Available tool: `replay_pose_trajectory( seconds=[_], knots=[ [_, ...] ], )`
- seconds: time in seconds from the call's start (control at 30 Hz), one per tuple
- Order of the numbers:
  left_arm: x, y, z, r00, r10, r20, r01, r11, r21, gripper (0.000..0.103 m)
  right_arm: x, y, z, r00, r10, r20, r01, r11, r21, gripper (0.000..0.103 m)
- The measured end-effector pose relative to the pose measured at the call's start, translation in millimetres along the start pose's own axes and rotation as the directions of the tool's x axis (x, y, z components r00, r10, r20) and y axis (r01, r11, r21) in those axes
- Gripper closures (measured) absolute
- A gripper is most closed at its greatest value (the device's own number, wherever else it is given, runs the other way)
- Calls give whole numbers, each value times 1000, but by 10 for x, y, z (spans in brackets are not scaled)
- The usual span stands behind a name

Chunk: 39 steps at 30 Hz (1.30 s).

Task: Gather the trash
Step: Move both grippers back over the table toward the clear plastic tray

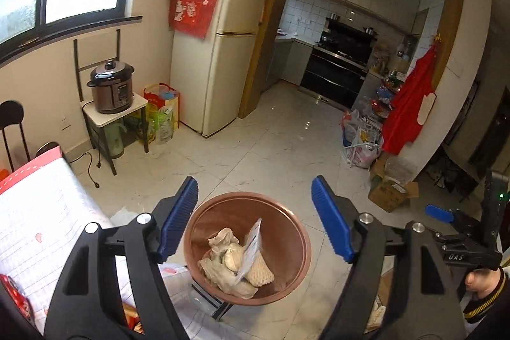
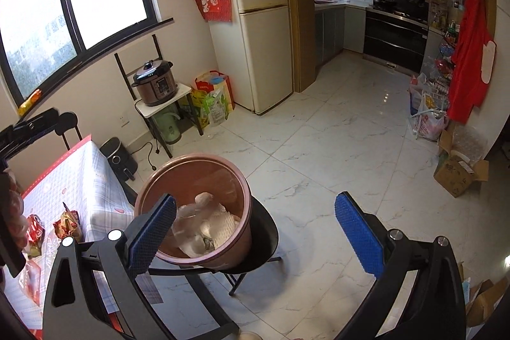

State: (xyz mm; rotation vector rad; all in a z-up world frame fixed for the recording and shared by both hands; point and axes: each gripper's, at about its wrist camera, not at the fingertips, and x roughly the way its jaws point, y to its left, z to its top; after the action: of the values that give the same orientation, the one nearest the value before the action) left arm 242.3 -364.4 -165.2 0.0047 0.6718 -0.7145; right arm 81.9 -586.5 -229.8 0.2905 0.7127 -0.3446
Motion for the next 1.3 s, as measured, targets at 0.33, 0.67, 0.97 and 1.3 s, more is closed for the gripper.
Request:
replay_pose_trajectory(
  seconds=[0.33, 0.67, 0.97, 1.3],
  knots=[
    [-1150, 837, -301, 982, 181, 51, -177, 981, -80, 12, -23, 409, 37, 997, 82, 7, -81, 996, -36, 5],
    [-2886, 2066, -1111, 882, 468, 54, -433, 850, -299, 12, -20, 1537, -53, 973, 226, -42, -229, 959, -165, 5],
    [-3766, 2782, -2244, 806, 586, -83, -551, 693, -465, 12, -40, 2609, -349, 942, 308, -135, -335, 899, -281, 5],
    [-3444, 3030, -3047, 863, 467, -193, -496, 712, -497, 13, -136, 3514, -783, 922, 312, -230, -379, 845, -377, 5]
  ],
)
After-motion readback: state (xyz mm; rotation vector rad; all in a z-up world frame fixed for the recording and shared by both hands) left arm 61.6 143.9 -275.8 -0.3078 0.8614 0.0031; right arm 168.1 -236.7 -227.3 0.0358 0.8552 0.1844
